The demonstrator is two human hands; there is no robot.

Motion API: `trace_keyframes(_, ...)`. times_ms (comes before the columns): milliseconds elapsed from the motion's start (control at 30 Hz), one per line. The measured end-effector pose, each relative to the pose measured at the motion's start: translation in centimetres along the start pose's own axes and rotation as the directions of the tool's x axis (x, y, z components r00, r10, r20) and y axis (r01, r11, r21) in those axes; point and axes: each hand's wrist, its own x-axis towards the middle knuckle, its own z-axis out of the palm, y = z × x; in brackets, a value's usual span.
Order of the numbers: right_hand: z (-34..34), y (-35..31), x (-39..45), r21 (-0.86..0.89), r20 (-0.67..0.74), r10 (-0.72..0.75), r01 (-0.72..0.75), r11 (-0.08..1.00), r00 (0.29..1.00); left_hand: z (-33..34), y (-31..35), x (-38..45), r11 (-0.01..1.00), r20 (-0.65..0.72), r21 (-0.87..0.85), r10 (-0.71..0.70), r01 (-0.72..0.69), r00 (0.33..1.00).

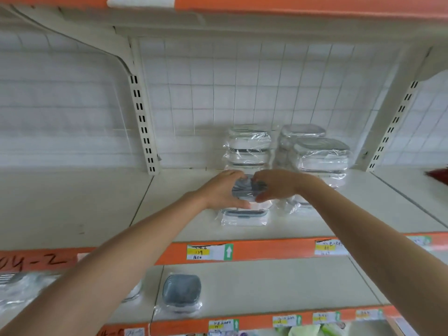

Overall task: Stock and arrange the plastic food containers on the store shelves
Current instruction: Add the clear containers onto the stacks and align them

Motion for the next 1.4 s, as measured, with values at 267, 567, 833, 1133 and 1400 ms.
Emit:
trace_keyframes(267,0.3,-0.5,0.7,0.044,-0.025,0.043,-0.042,0.998,0.999,-1.0,-2.5,-1.1,0.981,0.073,-0.133,-0.132,0.141,0.989)
trace_keyframes(567,1.6,-0.5,0.5,-0.009,-0.138,0.025,-0.026,1.0,0.99,-0.5,-2.9,-1.4,0.944,0.044,-0.279,-0.168,0.173,0.985)
trace_keyframes(833,1.2,-0.8,0.3,-0.112,-0.13,0.055,-0.07,0.991,0.99,-0.7,-1.5,-1.5,0.985,-0.033,-0.053,-0.165,0.163,0.986)
trace_keyframes(1133,-0.5,-0.9,0.1,-0.269,0.092,-0.026,0.05,0.962,0.995,-0.6,-1.2,-2.6,0.945,0.075,-0.194,-0.252,0.262,0.965)
trace_keyframes(1400,-0.3,-1.1,-0.1,-0.421,0.125,-0.219,0.251,0.872,0.968,0.9,-1.7,-1.9,0.973,0.042,-0.103,-0.204,0.207,0.978)
